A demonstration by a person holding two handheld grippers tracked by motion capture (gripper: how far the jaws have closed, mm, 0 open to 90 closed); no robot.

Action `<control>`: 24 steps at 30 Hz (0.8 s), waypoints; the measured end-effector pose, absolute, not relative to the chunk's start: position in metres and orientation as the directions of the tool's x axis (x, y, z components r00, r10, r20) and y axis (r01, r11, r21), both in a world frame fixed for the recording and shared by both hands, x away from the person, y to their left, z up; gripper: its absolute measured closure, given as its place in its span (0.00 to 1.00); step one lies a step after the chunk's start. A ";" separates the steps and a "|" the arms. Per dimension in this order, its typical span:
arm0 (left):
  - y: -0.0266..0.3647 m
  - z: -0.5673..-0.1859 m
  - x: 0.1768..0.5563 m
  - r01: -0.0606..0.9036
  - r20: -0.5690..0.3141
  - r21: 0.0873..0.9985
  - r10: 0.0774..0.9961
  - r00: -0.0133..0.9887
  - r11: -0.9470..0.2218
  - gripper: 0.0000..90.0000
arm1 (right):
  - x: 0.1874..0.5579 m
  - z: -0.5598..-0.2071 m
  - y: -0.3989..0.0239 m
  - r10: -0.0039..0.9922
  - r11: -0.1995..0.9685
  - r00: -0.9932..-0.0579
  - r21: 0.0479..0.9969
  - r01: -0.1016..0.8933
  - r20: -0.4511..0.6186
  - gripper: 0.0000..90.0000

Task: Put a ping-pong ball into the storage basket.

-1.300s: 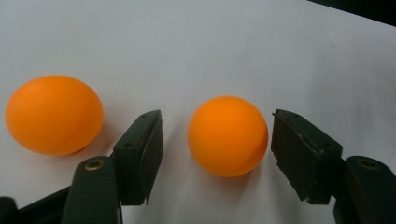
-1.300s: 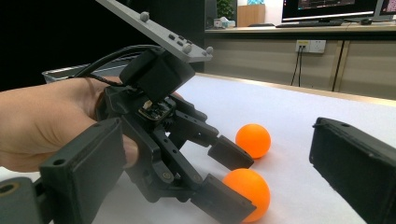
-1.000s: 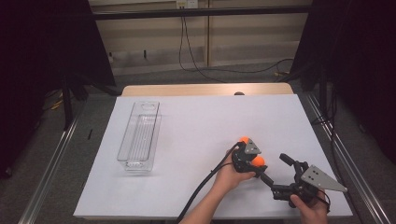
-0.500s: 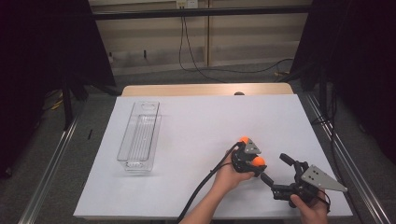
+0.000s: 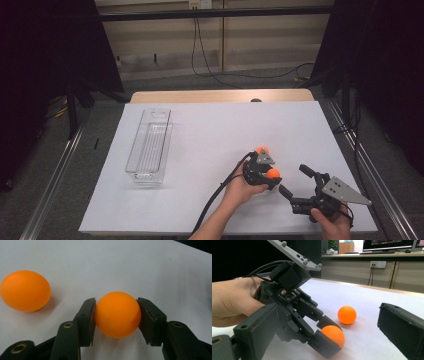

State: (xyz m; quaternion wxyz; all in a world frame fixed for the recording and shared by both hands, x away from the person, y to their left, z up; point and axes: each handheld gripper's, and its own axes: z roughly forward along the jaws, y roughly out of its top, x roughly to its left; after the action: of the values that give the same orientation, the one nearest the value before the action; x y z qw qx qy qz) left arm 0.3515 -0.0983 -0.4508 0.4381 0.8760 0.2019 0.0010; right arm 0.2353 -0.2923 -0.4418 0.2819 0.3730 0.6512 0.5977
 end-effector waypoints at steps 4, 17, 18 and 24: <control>-0.093 -0.449 0.352 0.356 -0.173 0.767 0.362 0.916 -0.534 0.57 | 0.235 -0.442 -0.292 0.823 0.007 -0.562 0.988 0.153 0.081 0.04; -0.075 -0.445 0.353 0.372 -0.176 0.766 0.386 0.905 -0.524 0.57 | 0.236 -0.442 -0.290 0.821 0.021 -0.567 0.987 0.161 0.075 0.04; -0.074 -0.444 0.353 0.373 -0.175 0.767 0.388 0.905 -0.523 0.57 | 0.236 -0.442 -0.291 0.821 0.020 -0.566 0.987 0.160 0.076 0.04; -0.067 -0.441 0.353 0.380 -0.182 0.769 0.393 0.901 -0.515 0.57 | 0.236 -0.443 -0.291 0.822 0.020 -0.565 0.986 0.163 0.076 0.04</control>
State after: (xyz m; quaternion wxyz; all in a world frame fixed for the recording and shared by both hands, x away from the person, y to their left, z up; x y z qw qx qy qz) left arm 0.3530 -0.0673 -0.4411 0.4397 0.8702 0.2220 0.0077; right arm 0.2358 -0.2909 -0.4426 0.2786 0.3742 0.6575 0.5916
